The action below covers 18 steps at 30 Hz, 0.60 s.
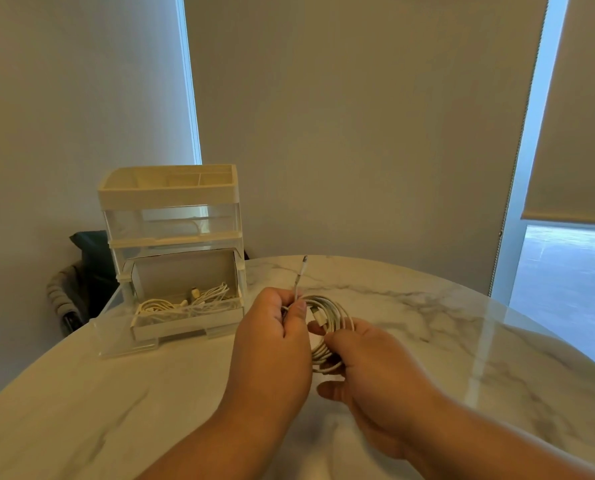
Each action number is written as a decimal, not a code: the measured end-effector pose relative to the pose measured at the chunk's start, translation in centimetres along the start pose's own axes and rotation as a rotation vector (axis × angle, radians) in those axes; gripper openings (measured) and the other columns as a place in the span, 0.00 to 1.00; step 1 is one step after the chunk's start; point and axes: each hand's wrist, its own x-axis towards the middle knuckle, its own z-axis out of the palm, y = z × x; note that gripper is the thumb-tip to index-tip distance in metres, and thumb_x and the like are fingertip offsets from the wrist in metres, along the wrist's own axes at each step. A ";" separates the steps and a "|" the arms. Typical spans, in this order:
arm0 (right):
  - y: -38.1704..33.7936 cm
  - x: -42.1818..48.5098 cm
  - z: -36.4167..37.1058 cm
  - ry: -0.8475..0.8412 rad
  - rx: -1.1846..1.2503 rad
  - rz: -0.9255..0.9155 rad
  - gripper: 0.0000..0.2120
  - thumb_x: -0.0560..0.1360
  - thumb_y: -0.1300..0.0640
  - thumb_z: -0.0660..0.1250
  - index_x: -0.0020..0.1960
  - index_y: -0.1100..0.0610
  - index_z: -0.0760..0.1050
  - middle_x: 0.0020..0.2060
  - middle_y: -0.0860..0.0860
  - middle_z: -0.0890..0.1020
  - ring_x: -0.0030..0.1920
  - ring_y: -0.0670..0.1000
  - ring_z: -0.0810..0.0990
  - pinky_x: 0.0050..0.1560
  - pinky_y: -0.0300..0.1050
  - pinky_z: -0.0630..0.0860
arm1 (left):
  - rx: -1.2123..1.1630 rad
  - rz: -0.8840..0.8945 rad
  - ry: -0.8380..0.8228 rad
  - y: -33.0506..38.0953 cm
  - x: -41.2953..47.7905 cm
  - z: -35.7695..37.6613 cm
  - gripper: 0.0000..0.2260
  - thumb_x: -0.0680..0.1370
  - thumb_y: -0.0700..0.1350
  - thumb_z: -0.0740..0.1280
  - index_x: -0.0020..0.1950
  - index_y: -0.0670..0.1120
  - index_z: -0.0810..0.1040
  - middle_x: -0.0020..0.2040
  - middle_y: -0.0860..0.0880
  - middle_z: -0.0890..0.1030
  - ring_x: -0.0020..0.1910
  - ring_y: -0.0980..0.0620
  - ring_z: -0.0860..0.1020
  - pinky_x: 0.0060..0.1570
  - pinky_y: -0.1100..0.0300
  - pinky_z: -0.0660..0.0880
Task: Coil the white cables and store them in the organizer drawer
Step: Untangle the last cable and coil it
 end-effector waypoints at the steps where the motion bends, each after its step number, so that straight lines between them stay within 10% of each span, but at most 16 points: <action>1: 0.0 0.1 -0.1 0.018 -0.034 -0.018 0.12 0.79 0.61 0.60 0.49 0.53 0.82 0.35 0.50 0.82 0.39 0.49 0.77 0.38 0.46 0.75 | 0.001 -0.012 -0.006 0.0 0.0 0.0 0.07 0.82 0.48 0.63 0.46 0.55 0.77 0.31 0.59 0.79 0.34 0.66 0.77 0.29 0.74 0.67; 9: -0.4 0.7 -0.8 -0.085 0.010 0.039 0.11 0.77 0.64 0.58 0.45 0.57 0.79 0.36 0.54 0.83 0.39 0.52 0.80 0.39 0.46 0.73 | 0.036 -0.114 -0.087 0.1 0.4 -0.4 0.05 0.80 0.44 0.64 0.45 0.52 0.78 0.38 0.66 0.81 0.36 0.66 0.79 0.26 0.72 0.69; 18: -0.6 1.0 -1.7 -0.207 0.143 0.074 0.07 0.61 0.53 0.59 0.29 0.56 0.69 0.32 0.54 0.75 0.34 0.54 0.75 0.38 0.49 0.67 | 0.073 -0.176 -0.108 0.5 0.5 -0.6 0.10 0.80 0.48 0.64 0.41 0.47 0.79 0.37 0.48 0.83 0.37 0.50 0.82 0.37 0.50 0.80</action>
